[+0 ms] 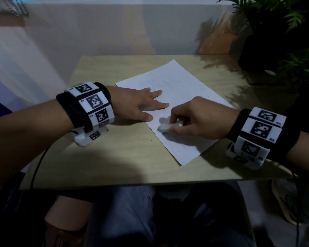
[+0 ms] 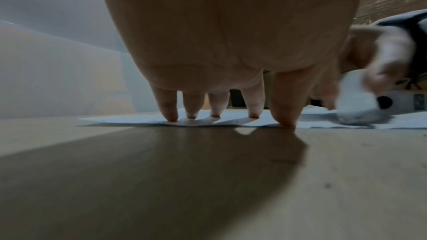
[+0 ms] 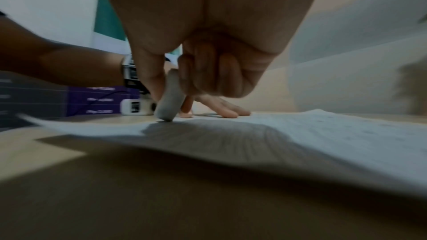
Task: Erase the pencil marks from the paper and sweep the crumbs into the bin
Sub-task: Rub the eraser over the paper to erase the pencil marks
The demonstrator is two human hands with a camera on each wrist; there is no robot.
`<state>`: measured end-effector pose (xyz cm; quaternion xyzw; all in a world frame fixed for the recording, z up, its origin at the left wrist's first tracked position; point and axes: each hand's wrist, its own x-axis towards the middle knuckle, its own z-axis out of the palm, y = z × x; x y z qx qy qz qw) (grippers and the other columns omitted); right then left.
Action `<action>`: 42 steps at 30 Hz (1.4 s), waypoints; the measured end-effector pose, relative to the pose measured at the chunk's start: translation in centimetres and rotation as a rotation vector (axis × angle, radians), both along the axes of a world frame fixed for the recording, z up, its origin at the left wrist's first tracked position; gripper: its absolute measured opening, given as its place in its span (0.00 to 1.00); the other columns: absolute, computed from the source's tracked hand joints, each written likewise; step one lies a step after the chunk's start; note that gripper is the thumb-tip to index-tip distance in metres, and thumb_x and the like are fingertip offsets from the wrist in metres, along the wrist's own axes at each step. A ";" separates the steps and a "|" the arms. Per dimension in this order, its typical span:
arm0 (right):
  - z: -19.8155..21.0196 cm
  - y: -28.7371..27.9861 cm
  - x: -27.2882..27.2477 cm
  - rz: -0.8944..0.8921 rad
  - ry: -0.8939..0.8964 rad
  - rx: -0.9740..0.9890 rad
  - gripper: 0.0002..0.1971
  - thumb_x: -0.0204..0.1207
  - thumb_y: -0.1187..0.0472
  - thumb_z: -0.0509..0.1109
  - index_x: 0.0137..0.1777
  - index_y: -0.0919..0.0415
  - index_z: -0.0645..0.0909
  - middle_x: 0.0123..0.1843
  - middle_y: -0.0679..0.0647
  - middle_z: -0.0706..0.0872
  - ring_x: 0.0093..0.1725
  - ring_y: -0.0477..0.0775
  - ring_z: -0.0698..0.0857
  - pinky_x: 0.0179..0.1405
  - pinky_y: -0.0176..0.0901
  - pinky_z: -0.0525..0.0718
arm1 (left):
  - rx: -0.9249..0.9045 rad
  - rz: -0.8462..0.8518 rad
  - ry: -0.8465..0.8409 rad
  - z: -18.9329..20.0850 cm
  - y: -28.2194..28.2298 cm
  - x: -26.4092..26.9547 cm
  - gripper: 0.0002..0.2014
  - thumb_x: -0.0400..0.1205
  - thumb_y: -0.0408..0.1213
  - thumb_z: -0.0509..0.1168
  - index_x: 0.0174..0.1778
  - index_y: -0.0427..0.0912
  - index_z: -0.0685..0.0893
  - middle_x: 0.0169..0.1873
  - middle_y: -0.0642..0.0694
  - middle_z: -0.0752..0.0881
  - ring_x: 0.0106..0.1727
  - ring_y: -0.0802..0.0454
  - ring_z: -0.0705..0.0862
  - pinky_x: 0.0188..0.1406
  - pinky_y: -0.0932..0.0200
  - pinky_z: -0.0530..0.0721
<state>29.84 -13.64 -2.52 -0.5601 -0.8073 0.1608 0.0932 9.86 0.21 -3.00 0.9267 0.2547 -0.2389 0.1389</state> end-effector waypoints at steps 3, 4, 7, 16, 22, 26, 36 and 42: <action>0.2 0.2 0.4 -0.025 0.067 -0.073 0.25 0.67 0.30 0.65 0.46 0.50 0.86 0.31 0.44 0.82 0.33 0.44 0.80 0.35 0.39 0.76 | 0.010 0.003 0.010 0.0 0.1 -0.1 0.31 0.89 0.59 0.55 0.83 0.79 0.45 0.87 0.62 0.35 0.89 0.57 0.36 0.88 0.40 0.46; 0.1 0.5 0.7 -0.075 0.034 -0.027 0.24 0.69 0.30 0.66 0.46 0.50 0.86 0.32 0.44 0.83 0.34 0.44 0.80 0.35 0.41 0.75 | 0.016 0.006 0.013 0.0 0.0 0.0 0.31 0.89 0.59 0.55 0.83 0.79 0.45 0.87 0.62 0.34 0.89 0.57 0.36 0.88 0.40 0.46; -0.3 1.0 1.0 -0.151 -0.116 0.158 0.20 0.75 0.33 0.66 0.46 0.50 0.84 0.33 0.44 0.83 0.38 0.50 0.81 0.34 0.43 0.76 | 0.031 0.008 0.022 0.0 0.0 0.1 0.31 0.89 0.59 0.54 0.84 0.78 0.45 0.87 0.61 0.34 0.89 0.56 0.36 0.88 0.39 0.47; -0.9 1.4 1.9 -0.167 -0.096 0.192 0.19 0.76 0.36 0.65 0.49 0.51 0.86 0.39 0.47 0.86 0.41 0.54 0.83 0.38 0.47 0.74 | 0.053 0.046 0.012 0.4 -0.4 0.3 0.31 0.90 0.59 0.54 0.85 0.74 0.45 0.88 0.58 0.36 0.89 0.54 0.37 0.88 0.46 0.46; -0.8 0.5 1.3 0.007 0.042 0.015 0.26 0.75 0.31 0.61 0.53 0.51 0.87 0.42 0.47 0.87 0.40 0.46 0.82 0.42 0.41 0.78 | 0.040 0.056 0.008 0.4 -0.4 0.2 0.32 0.89 0.61 0.54 0.85 0.75 0.45 0.88 0.59 0.36 0.89 0.54 0.37 0.88 0.46 0.46; -1.1 1.5 2.0 -0.125 -0.064 0.185 0.22 0.77 0.34 0.60 0.46 0.51 0.84 0.42 0.47 0.86 0.42 0.54 0.83 0.42 0.49 0.79 | 0.050 0.060 0.006 0.3 -0.4 0.2 0.32 0.89 0.61 0.54 0.86 0.74 0.45 0.88 0.58 0.36 0.89 0.52 0.38 0.88 0.44 0.47; -1.2 1.3 2.1 -0.082 -0.067 0.178 0.30 0.72 0.27 0.55 0.47 0.51 0.84 0.41 0.47 0.87 0.41 0.53 0.83 0.42 0.50 0.80 | 0.048 0.068 0.002 0.4 -0.4 0.2 0.32 0.89 0.61 0.54 0.85 0.75 0.44 0.88 0.58 0.36 0.89 0.53 0.38 0.88 0.45 0.46; -0.9 0.5 1.4 0.011 0.014 0.014 0.25 0.74 0.31 0.61 0.49 0.51 0.86 0.36 0.45 0.85 0.37 0.45 0.81 0.39 0.40 0.76 | 0.040 0.075 0.010 0.4 -0.5 0.2 0.32 0.89 0.61 0.54 0.85 0.76 0.44 0.88 0.59 0.35 0.89 0.54 0.37 0.87 0.46 0.46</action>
